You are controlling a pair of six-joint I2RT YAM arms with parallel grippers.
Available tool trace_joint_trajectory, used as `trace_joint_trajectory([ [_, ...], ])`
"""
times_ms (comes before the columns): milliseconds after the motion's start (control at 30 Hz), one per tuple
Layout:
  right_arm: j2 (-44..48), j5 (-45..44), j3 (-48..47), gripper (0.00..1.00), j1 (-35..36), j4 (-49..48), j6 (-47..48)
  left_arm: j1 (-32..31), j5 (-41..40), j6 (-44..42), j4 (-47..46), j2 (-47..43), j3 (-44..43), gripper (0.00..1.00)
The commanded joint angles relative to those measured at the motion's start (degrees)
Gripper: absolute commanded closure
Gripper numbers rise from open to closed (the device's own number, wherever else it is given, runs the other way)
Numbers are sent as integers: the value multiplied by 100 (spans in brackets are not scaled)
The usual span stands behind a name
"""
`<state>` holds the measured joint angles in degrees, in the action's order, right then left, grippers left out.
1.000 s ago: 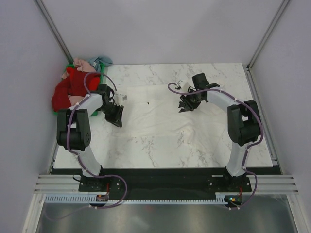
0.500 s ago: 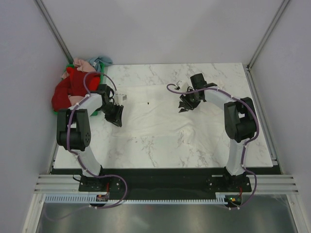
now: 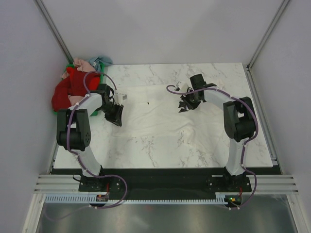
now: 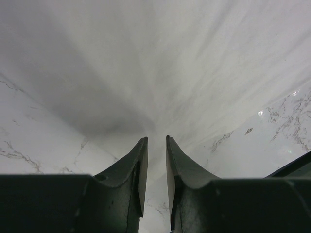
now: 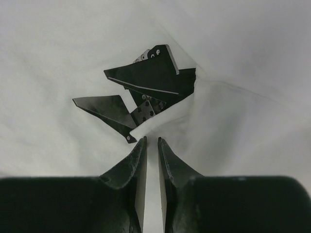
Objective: Fold and stack the t-shirts
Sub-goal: Fold the tshirt
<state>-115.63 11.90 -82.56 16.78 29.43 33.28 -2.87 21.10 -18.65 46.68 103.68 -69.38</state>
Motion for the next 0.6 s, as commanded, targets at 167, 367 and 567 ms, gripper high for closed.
trace_joint_trajectory([
  [167, -74, -4, -128, 95, 36, 54, 47, -11, 8, -200, -36, 38, -207, 72],
  [367, 260, 75, -32, 100, 89, 45, -23, -20, 61, -174, -45, 65, -189, 73],
  [567, 472, 190, -84, 100, 159, 80, -93, -20, 104, -147, -71, 65, -172, 73],
])
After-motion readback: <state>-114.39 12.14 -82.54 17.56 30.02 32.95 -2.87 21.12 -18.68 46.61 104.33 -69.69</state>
